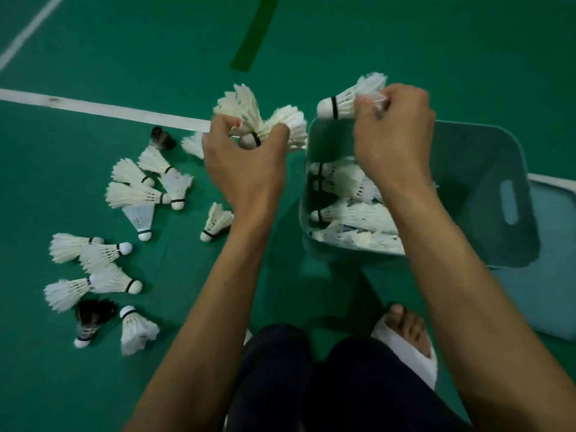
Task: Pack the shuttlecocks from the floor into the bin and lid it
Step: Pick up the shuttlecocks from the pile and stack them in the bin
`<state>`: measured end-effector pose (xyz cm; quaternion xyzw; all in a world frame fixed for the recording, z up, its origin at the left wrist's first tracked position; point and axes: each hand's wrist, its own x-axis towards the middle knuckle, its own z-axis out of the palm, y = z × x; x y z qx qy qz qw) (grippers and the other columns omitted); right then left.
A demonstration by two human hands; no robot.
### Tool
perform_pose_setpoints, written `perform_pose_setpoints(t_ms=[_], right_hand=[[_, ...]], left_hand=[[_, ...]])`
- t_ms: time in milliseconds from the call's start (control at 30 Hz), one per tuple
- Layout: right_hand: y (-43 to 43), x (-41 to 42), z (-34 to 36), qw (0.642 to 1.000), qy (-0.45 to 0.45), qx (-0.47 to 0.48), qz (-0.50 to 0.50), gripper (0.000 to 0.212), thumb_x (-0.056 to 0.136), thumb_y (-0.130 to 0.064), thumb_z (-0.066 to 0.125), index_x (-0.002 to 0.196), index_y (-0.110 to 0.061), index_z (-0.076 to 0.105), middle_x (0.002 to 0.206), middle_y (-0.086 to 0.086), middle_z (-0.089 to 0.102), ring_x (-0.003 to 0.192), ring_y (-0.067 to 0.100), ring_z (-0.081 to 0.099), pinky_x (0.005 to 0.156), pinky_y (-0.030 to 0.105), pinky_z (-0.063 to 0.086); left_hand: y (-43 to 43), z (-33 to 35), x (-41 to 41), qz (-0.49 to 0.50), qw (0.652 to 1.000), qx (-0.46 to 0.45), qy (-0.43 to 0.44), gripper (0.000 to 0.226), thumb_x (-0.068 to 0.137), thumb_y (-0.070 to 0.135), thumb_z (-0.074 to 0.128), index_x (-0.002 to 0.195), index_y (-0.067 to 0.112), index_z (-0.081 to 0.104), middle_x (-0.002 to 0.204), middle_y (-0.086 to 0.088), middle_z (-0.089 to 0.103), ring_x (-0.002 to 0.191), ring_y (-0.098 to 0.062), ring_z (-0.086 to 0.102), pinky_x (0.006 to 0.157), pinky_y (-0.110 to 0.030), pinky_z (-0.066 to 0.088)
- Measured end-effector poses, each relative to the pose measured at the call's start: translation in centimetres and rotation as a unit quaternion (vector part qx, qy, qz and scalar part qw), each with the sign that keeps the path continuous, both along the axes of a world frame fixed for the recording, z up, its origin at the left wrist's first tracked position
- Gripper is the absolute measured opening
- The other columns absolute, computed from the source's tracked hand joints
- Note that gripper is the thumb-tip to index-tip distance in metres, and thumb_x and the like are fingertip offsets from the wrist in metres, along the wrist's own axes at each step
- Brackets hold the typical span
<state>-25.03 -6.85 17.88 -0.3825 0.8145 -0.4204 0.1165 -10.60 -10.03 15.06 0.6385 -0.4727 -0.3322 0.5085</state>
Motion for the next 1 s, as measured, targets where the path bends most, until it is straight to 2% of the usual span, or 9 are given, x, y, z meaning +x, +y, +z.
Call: perform_pose_setpoints(t_ms=[100, 267, 367, 467, 567, 667, 800, 900, 1000], right_hand=[[2.9, -5.8, -1.6, 0.996, -0.057, 0.036, -0.064, 0.034, 0.1, -0.025, 0.055, 0.069, -0.022, 0.042, 0.067, -0.006, 0.043, 0.056, 0.01, 0.038, 0.05, 0.028, 0.028], [6.0, -11.8, -4.6, 0.987, -0.078, 0.096, -0.104, 0.011, 0.093, -0.025, 0.065, 0.087, -0.021, 0.073, 0.064, -0.009, 0.056, 0.055, 0.012, 0.048, 0.057, 0.025, 0.037], [6.4, -13.1, -6.4, 0.978, -0.11, 0.136, -0.11, 0.013, 0.092, -0.02, 0.067, 0.081, -0.014, 0.072, 0.064, -0.002, 0.056, 0.056, 0.015, 0.048, 0.054, 0.026, 0.036], [4.5, -13.0, -8.2, 0.96, -0.181, 0.197, -0.083, 0.01, 0.092, -0.014, 0.066, 0.086, -0.007, 0.066, 0.08, 0.005, 0.059, 0.07, 0.02, 0.054, 0.06, 0.035, 0.052], [2.0, -12.0, -9.9, 0.94, -0.229, 0.247, -0.058, 0.021, 0.094, -0.012, 0.065, 0.113, -0.002, 0.066, 0.105, 0.008, 0.067, 0.077, 0.02, 0.064, 0.078, 0.048, 0.064], [-0.1, -10.6, -11.0, 0.935, -0.247, 0.253, -0.038, 0.033, 0.095, -0.012, 0.064, 0.127, -0.003, 0.061, 0.118, 0.01, 0.065, 0.073, 0.019, 0.062, 0.069, 0.038, 0.062], [-1.7, -9.2, -11.7, 0.911, -0.327, 0.25, -0.029, 0.033, 0.095, -0.01, 0.067, 0.124, 0.003, 0.059, 0.093, 0.013, 0.064, 0.068, 0.022, 0.056, 0.055, 0.032, 0.051], [-2.4, -9.0, -11.8, 0.899, -0.381, 0.216, -0.03, 0.029, 0.095, -0.009, 0.069, 0.12, 0.003, 0.061, 0.096, 0.014, 0.064, 0.075, 0.023, 0.056, 0.059, 0.032, 0.052], [-2.3, -9.6, -11.3, 0.889, -0.412, 0.198, -0.018, 0.02, 0.095, -0.012, 0.071, 0.11, 0.0, 0.065, 0.092, 0.011, 0.06, 0.068, 0.02, 0.058, 0.059, 0.029, 0.057]], left_hand=[[1.1, -0.3, -4.4, -0.063, 0.998, -0.015, -0.014, 0.035, 0.061, 0.04, 0.069, 0.083, 0.021, 0.051, 0.088, -0.005, 0.059, 0.067, -0.014, 0.045, 0.064, -0.032, 0.045], [2.9, -2.0, -8.6, -0.171, 0.983, 0.023, -0.064, 0.039, 0.062, 0.043, 0.069, 0.083, 0.014, 0.053, 0.088, -0.01, 0.065, 0.073, -0.031, 0.056, 0.063, -0.044, 0.05], [4.0, -3.3, -9.3, -0.258, 0.956, 0.087, -0.106, 0.034, 0.064, 0.041, 0.071, 0.082, 0.017, 0.056, 0.089, -0.003, 0.066, 0.069, -0.018, 0.054, 0.061, -0.03, 0.043], [4.7, -4.4, -8.6, -0.323, 0.922, 0.139, -0.161, 0.03, 0.067, 0.035, 0.075, 0.081, 0.013, 0.06, 0.078, -0.001, 0.066, 0.066, -0.017, 0.059, 0.058, -0.029, 0.046], [5.0, -4.9, -7.9, -0.368, 0.878, 0.202, -0.228, 0.029, 0.071, 0.032, 0.078, 0.076, 0.01, 0.059, 0.072, 0.001, 0.063, 0.066, -0.02, 0.059, 0.058, -0.029, 0.044], [4.7, -5.0, -7.8, -0.407, 0.835, 0.25, -0.273, 0.034, 0.072, 0.033, 0.078, 0.067, 0.014, 0.049, 0.065, 0.001, 0.053, 0.058, -0.017, 0.05, 0.05, -0.026, 0.035], [4.0, -5.0, -8.3, -0.432, 0.8, 0.296, -0.291, 0.037, 0.074, 0.035, 0.076, 0.066, 0.019, 0.043, 0.066, 0.001, 0.047, 0.057, -0.017, 0.045, 0.047, -0.027, 0.028], [3.5, -5.1, -8.6, -0.438, 0.795, 0.305, -0.288, 0.037, 0.075, 0.034, 0.075, 0.067, 0.019, 0.042, 0.066, 0.001, 0.045, 0.057, -0.018, 0.045, 0.047, -0.027, 0.028], [3.2, -5.3, -8.7, -0.445, 0.793, 0.316, -0.272, 0.032, 0.076, 0.031, 0.074, 0.069, 0.016, 0.048, 0.067, -0.001, 0.051, 0.06, -0.02, 0.05, 0.05, -0.025, 0.033]])
